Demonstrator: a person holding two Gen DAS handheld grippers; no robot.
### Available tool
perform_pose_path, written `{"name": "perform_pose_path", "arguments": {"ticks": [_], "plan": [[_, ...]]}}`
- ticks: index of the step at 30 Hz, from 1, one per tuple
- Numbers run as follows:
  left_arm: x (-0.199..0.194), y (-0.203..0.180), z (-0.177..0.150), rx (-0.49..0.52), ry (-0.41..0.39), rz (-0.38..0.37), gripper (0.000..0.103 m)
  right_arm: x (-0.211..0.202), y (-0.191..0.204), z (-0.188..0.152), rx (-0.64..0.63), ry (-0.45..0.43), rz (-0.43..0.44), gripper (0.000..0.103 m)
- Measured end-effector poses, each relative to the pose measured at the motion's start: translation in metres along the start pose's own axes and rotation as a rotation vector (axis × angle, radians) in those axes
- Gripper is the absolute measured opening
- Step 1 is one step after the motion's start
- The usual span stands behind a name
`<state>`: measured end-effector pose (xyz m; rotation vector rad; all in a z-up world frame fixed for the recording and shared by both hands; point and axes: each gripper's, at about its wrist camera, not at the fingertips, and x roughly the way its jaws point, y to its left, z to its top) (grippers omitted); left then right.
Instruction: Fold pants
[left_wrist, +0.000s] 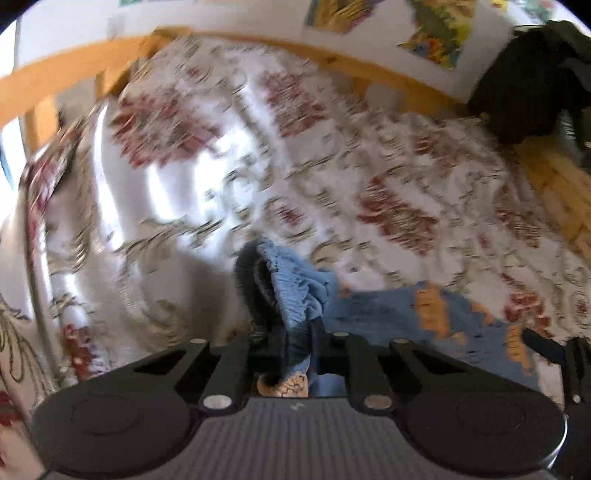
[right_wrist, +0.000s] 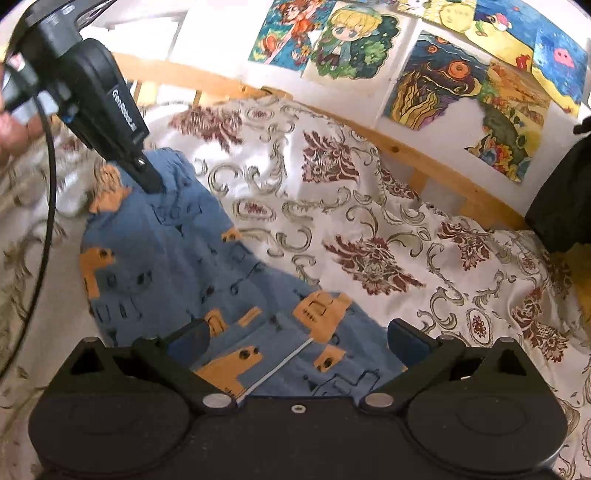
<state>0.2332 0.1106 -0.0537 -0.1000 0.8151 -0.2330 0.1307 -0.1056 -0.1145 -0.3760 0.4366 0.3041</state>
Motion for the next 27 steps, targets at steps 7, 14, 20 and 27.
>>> {"name": "perform_pose_path", "arguments": {"ticks": [7, 14, 20, 27], "plan": [[-0.017, -0.083, 0.006, 0.151, -0.024, -0.043, 0.013, -0.029, -0.074, 0.007, 0.114, 0.056, 0.131, 0.096], [-0.009, -0.192, -0.012, 0.353, -0.036, -0.071, 0.013, -0.039, -0.172, -0.021, 0.377, 0.189, 0.175, 0.096], [0.023, -0.272, -0.047, 0.493, 0.027, -0.074, 0.013, -0.043, -0.229, -0.054, 0.605, 0.2, 0.14, 0.092], [0.064, -0.3, -0.086, 0.51, 0.12, -0.128, 0.025, -0.029, -0.265, -0.082, 0.847, 0.216, 0.281, 0.076]]}}
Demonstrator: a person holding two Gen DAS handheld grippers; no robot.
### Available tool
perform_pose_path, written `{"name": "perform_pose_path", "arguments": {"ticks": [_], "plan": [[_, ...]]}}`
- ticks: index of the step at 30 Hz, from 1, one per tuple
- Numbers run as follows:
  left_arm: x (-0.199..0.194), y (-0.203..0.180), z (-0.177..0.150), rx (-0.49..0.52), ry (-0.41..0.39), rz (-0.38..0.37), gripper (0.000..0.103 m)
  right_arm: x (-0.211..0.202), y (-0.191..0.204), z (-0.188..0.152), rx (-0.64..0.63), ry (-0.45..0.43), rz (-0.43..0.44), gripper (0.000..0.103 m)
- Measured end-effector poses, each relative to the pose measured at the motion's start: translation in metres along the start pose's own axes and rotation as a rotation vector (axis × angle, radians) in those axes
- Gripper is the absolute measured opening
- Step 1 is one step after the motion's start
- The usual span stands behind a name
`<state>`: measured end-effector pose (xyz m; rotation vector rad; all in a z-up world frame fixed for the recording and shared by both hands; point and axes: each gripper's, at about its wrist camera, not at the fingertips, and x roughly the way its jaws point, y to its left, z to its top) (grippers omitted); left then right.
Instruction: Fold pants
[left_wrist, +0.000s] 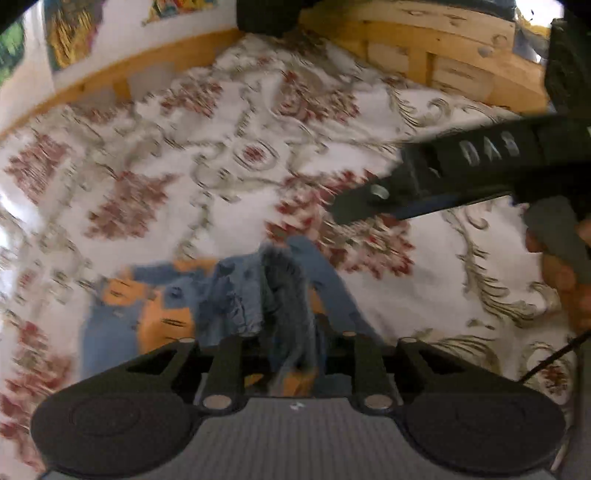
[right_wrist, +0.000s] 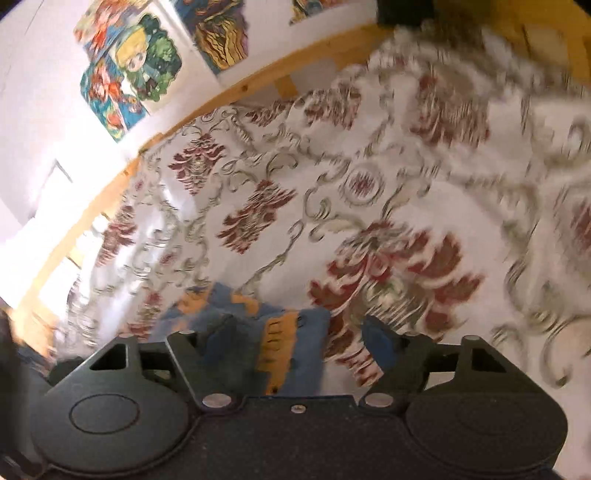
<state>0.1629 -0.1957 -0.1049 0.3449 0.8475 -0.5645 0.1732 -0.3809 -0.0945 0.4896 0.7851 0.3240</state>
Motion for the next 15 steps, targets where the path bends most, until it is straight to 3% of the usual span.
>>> {"name": "perform_pose_path", "arguments": {"ticks": [2, 3, 4, 6, 10, 15], "plan": [[-0.004, -0.004, -0.007, 0.001, -0.007, -0.06, 0.043, 0.01, -0.002, -0.002, 0.03, 0.045, 0.041, 0.074], [-0.01, -0.006, -0.011, 0.016, -0.023, -0.072, 0.058, 0.012, -0.001, -0.003, 0.033, 0.057, 0.048, 0.074], [-0.017, -0.007, -0.016, 0.03, -0.042, -0.073, 0.062, 0.016, 0.001, -0.005, 0.027, 0.07, 0.058, 0.074], [-0.033, -0.005, -0.024, 0.048, -0.078, -0.05, 0.062, 0.02, 0.007, -0.007, 0.009, 0.087, 0.067, 0.074], [-0.044, 0.011, -0.04, -0.003, -0.114, 0.09, 0.063, 0.03, 0.014, -0.013, 0.017, 0.117, 0.119, 0.069], [-0.016, 0.027, -0.053, -0.073, -0.042, 0.053, 0.064, 0.046, 0.015, -0.02, 0.06, 0.16, 0.151, 0.068]]}}
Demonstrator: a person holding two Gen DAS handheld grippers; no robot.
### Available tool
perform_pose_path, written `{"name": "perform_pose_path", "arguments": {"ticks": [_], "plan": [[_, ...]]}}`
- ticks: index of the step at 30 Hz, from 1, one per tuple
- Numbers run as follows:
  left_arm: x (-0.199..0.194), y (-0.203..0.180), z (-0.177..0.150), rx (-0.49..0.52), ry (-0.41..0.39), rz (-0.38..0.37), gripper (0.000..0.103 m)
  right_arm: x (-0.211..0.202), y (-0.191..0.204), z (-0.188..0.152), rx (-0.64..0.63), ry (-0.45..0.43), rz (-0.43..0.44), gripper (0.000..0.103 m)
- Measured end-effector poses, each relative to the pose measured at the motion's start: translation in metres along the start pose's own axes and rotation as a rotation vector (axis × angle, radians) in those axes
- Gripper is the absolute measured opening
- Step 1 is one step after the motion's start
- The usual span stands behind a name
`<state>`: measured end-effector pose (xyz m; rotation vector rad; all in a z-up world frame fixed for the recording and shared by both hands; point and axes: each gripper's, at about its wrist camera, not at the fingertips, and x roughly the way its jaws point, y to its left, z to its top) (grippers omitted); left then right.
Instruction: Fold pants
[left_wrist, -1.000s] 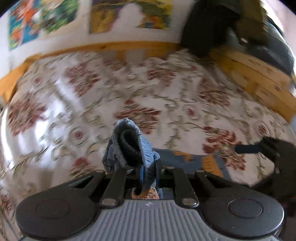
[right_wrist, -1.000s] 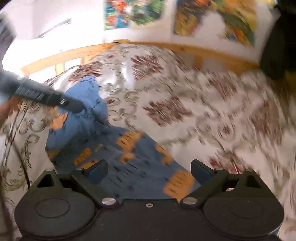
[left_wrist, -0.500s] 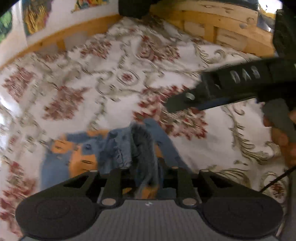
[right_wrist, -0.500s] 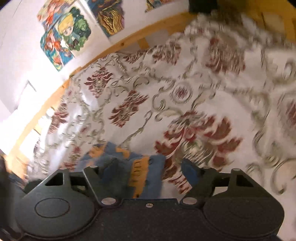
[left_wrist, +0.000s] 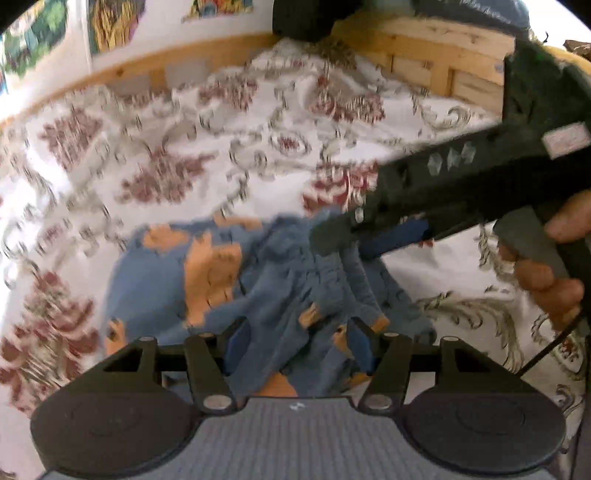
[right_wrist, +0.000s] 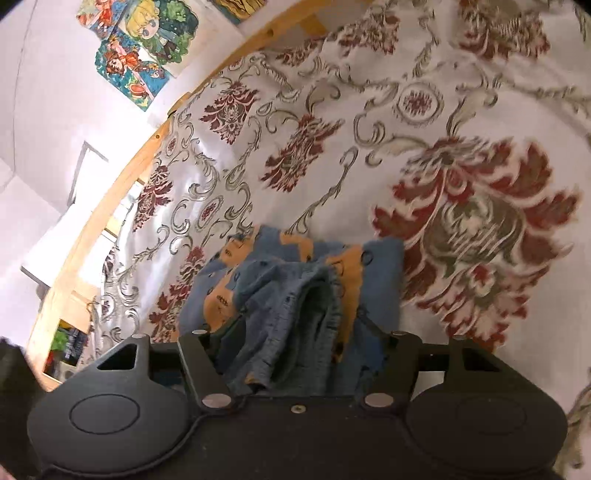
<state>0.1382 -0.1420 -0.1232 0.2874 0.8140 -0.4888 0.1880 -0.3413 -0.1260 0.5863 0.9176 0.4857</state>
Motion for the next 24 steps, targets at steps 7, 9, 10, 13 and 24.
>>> {"name": "perform_pose_path", "arguments": {"ticks": [7, 9, 10, 13, 24], "plan": [[0.006, 0.004, -0.004, -0.012, 0.036, -0.042, 0.044, 0.013, -0.009, -0.002, 0.079, 0.002, -0.025, 0.033], [0.007, 0.005, -0.003, -0.028, 0.043, -0.05, 0.035, 0.014, -0.006, -0.004, 0.066, 0.002, -0.035, 0.02], [0.006, 0.005, -0.002, -0.032, 0.044, -0.053, 0.031, 0.012, -0.004, -0.004, 0.061, -0.004, -0.036, 0.017], [0.0, 0.003, 0.003, -0.031, 0.043, -0.075, 0.022, -0.001, 0.006, -0.004, 0.033, -0.024, -0.049, 0.013], [-0.015, -0.02, 0.01, 0.002, 0.005, -0.214, 0.021, -0.035, -0.01, -0.003, 0.079, -0.043, -0.117, 0.016]]}}
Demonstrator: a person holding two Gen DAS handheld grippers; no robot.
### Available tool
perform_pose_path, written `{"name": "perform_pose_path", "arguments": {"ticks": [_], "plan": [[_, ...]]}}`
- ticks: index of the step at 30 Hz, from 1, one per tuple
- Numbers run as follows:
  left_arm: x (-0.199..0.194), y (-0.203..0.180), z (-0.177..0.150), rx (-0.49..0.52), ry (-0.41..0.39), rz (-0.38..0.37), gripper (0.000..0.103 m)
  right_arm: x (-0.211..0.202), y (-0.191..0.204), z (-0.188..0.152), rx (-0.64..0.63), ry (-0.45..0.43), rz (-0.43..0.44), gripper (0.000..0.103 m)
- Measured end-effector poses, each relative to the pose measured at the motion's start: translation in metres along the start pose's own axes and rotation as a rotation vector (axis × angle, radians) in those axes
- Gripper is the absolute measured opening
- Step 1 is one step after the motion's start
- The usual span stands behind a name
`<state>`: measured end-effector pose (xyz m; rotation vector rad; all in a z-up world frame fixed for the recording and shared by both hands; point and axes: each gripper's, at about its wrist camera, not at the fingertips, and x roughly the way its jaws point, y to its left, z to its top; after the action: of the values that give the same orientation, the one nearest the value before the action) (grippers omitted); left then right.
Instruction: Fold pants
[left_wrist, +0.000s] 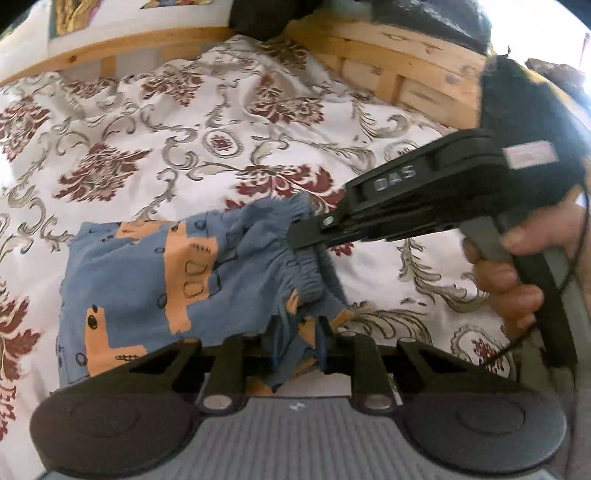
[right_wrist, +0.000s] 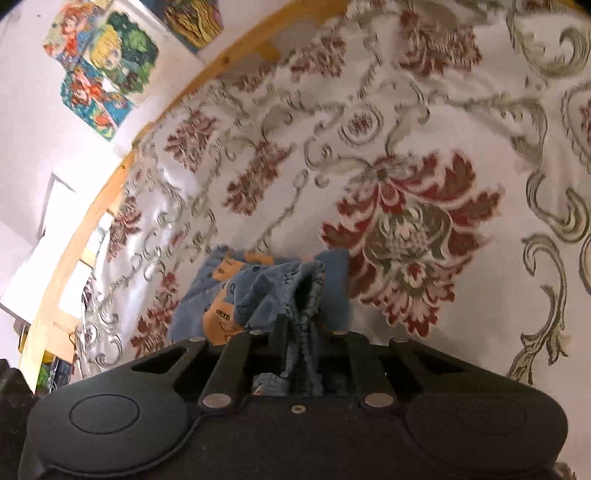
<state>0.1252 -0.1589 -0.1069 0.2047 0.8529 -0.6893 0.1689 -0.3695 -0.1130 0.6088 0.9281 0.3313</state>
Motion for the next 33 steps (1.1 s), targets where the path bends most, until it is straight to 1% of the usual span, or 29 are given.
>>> {"name": "perform_pose_path", "arguments": {"ticks": [1, 2, 3, 5, 6, 7, 8, 9, 10, 11, 12, 13, 15, 16, 17, 22, 27, 29, 31, 33], "plan": [[0.001, 0.0, -0.001, 0.003, 0.008, -0.002, 0.022, 0.006, -0.003, -0.001, 0.006, 0.022, -0.002, 0.02], [0.003, 0.002, -0.002, -0.001, 0.013, -0.007, 0.023, 0.012, -0.005, -0.002, 0.014, 0.035, -0.019, 0.026], [0.002, 0.005, -0.003, -0.013, 0.018, -0.015, 0.024, 0.018, -0.005, -0.003, 0.008, 0.051, -0.04, 0.031], [-0.004, 0.012, -0.003, -0.044, 0.018, -0.028, 0.029, 0.018, -0.004, -0.003, -0.022, 0.041, -0.084, 0.049], [-0.011, 0.016, -0.002, -0.058, 0.009, -0.026, 0.036, 0.013, 0.0, -0.003, -0.051, 0.014, -0.111, 0.054], [-0.018, 0.019, -0.001, -0.068, -0.005, -0.01, 0.047, 0.007, 0.004, -0.004, -0.083, -0.019, -0.13, 0.065], [-0.027, 0.023, 0.0, -0.074, -0.023, 0.016, 0.053, 0.0, 0.008, -0.006, -0.118, -0.055, -0.154, 0.077], [-0.035, 0.028, 0.002, -0.083, -0.048, 0.05, 0.067, -0.006, 0.014, -0.009, -0.159, -0.095, -0.181, 0.081], [-0.043, 0.033, 0.004, -0.095, -0.069, 0.084, 0.077, -0.011, 0.02, -0.013, -0.199, -0.13, -0.2, 0.086], [-0.049, 0.039, 0.006, -0.109, -0.087, 0.122, 0.081, -0.014, 0.027, -0.015, -0.239, -0.16, -0.214, 0.089], [-0.055, 0.046, 0.007, -0.13, -0.099, 0.168, 0.088, -0.015, 0.035, -0.019, -0.288, -0.185, -0.225, 0.089], [-0.058, 0.051, 0.008, -0.151, -0.103, 0.212, 0.093, -0.015, 0.043, -0.022, -0.328, -0.2, -0.232, 0.092], [-0.061, 0.063, 0.009, -0.199, -0.081, 0.315, 0.097, -0.009, 0.058, -0.032, -0.405, -0.219, -0.261, 0.099], [-0.06, 0.067, 0.008, -0.216, -0.061, 0.353, 0.097, -0.006, 0.065, -0.037, -0.434, -0.226, -0.284, 0.102], [-0.059, 0.071, 0.008, -0.228, -0.049, 0.375, 0.097, -0.002, 0.071, -0.041, -0.458, -0.233, -0.31, 0.102], [-0.055, 0.085, -0.002, -0.273, -0.045, 0.424, 0.102, 0.013, 0.089, -0.062, -0.598, -0.247, -0.417, 0.102], [-0.043, 0.09, -0.006, -0.27, -0.011, 0.424, 0.103, 0.021, 0.089, -0.071, -0.638, -0.271, -0.484, 0.102], [-0.036, 0.092, -0.009, -0.259, 0.008, 0.44, 0.103, 0.025, 0.088, -0.071, -0.645, -0.267, -0.512, 0.102], [-0.025, 0.096, -0.013, -0.25, 0.05, 0.468, 0.102, 0.034, 0.085, -0.071, -0.654, -0.222, -0.563, 0.102], [-0.018, 0.098, -0.019, -0.242, 0.09, 0.474, 0.103, 0.042, 0.08, -0.074, -0.652, -0.149, -0.637, 0.102]]}}
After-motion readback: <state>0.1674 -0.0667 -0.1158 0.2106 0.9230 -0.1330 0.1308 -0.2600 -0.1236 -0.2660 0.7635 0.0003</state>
